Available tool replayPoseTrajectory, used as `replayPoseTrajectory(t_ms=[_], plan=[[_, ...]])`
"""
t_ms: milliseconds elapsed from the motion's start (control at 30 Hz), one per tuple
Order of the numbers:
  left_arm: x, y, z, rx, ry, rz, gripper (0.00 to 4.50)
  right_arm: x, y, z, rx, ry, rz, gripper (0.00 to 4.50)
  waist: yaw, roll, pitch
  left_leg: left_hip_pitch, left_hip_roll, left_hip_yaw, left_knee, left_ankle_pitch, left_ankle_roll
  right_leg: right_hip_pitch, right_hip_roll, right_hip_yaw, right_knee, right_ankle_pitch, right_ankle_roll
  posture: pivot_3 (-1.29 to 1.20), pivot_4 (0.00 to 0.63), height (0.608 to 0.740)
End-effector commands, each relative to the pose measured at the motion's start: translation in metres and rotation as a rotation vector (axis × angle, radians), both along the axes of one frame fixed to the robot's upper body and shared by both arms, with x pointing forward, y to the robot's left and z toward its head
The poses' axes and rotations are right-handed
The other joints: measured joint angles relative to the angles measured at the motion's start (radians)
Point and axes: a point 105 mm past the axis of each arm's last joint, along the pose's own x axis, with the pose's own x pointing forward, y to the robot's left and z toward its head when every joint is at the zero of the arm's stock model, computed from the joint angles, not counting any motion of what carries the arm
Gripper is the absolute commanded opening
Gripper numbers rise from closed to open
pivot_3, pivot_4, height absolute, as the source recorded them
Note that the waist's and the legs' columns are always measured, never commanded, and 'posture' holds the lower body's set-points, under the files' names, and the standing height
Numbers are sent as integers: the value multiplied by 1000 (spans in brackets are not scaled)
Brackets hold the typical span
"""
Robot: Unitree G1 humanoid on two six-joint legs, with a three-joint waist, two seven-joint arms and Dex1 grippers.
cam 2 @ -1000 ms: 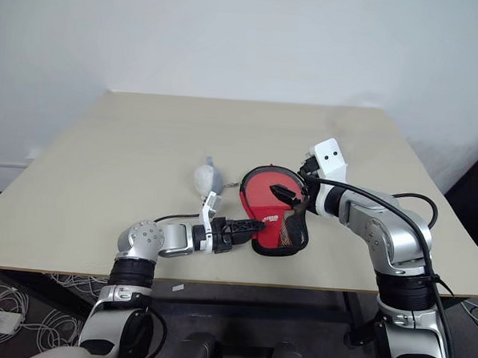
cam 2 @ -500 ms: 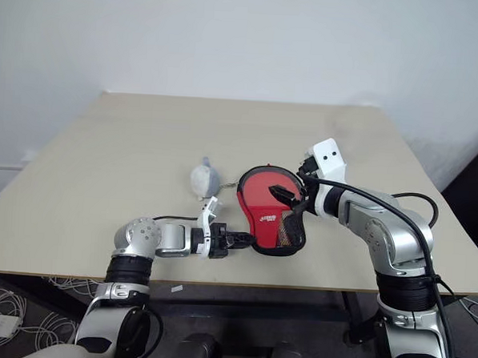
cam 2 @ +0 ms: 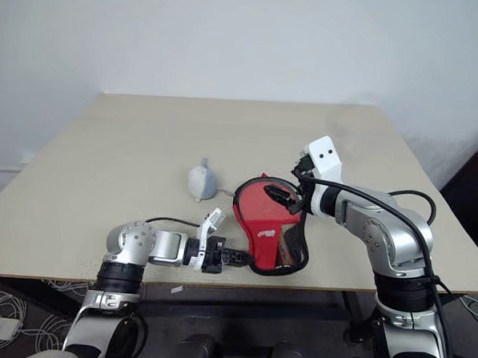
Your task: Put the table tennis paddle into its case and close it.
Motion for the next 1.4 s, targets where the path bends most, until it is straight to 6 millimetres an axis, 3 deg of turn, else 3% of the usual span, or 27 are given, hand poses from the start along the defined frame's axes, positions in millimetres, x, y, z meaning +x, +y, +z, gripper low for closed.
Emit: replayPoseTrajectory(t_ms=[33, 567, 800, 1267, 1400], plan=[[-26, -8, -1, -39, 68, -127, 25, 0, 5, 17, 5, -62, 24, 4500, 0, 0, 0, 0, 0, 0, 0, 0, 0, 0, 0, 0, 0, 0, 0, 0, 0, 740], [-58, 8, 8, 2, 38, -337, 25, -2, 7, 16, 3, -56, 34, 4500, 0, 0, 0, -1, 0, 0, 0, 0, 0, -2, 0, 0, 0, -2, -3, 0, 0, 740], [-45, 12, 4, 74, -83, -329, 25, -1, 8, 14, 4, -51, 35, 4500, 0, 0, 1, -1, 0, 0, 0, 0, 0, -2, 0, 0, 0, -2, -3, 0, 0, 740], [-48, 11, 1, 61, -106, -339, 25, -2, 11, 13, 5, -47, 42, 4500, 0, 0, 1, -1, 1, 0, 0, 0, 0, -2, 0, 0, 0, -2, -3, 0, 0, 740], [-45, 13, 0, 82, -139, -335, 1009, -2, 12, 12, 5, -47, 44, 4500, 0, 0, 1, -1, 1, 0, 0, 0, 0, -2, 0, 0, 0, -2, -3, 0, 0, 740]])
